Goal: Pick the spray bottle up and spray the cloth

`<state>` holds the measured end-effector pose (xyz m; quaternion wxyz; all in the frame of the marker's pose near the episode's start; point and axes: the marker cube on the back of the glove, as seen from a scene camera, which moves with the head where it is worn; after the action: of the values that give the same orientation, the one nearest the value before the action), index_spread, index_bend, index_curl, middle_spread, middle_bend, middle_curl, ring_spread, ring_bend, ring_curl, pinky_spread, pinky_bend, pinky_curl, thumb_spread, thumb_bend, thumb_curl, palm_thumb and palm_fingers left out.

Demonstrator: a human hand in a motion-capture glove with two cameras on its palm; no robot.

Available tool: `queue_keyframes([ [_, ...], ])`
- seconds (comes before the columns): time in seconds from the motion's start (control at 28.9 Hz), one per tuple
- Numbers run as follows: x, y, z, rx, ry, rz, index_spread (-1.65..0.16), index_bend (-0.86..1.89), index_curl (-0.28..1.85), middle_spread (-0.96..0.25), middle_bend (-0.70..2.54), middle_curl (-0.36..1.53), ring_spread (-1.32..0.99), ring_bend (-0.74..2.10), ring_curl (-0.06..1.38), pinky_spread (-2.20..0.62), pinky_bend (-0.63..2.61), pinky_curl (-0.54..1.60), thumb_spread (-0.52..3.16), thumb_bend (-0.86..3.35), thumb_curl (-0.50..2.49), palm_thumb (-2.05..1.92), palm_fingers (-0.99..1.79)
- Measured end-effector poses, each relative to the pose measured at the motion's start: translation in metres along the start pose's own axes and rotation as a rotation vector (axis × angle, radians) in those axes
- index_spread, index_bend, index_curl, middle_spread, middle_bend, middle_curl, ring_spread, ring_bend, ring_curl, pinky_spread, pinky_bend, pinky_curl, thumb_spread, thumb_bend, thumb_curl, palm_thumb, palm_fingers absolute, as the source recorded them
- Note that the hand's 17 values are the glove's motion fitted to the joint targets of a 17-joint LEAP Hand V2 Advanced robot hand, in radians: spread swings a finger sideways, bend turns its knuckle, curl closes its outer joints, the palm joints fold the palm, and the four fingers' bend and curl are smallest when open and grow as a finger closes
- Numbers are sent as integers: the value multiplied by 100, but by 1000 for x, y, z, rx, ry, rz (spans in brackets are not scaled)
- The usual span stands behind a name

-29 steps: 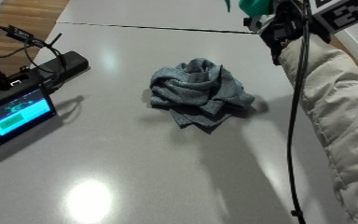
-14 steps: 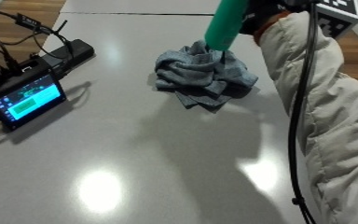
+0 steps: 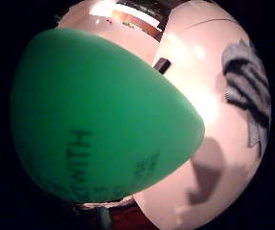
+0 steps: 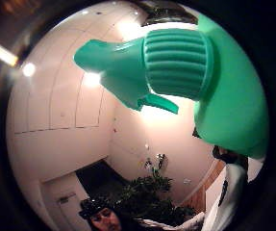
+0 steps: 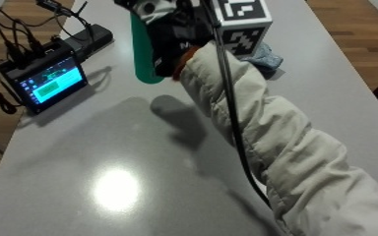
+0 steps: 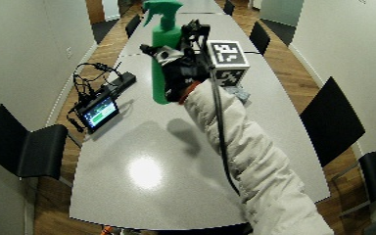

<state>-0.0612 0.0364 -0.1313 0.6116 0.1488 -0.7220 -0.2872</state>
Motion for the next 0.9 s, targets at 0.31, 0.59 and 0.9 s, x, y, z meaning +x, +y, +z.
queue_keyframes([
  [0.31,83,40,41,7,53,107,-29,13,33,-11,38,56,-10,51,48,-3,19,36,81,-1,66,123,47],
  [0.59,95,48,49,3,93,108,-31,13,32,-15,36,56,-13,50,48,-6,23,37,81,-1,64,122,46],
  [0.9,90,79,36,-103,41,171,-33,18,36,-14,35,55,-14,39,48,2,17,36,82,-3,62,117,21],
])
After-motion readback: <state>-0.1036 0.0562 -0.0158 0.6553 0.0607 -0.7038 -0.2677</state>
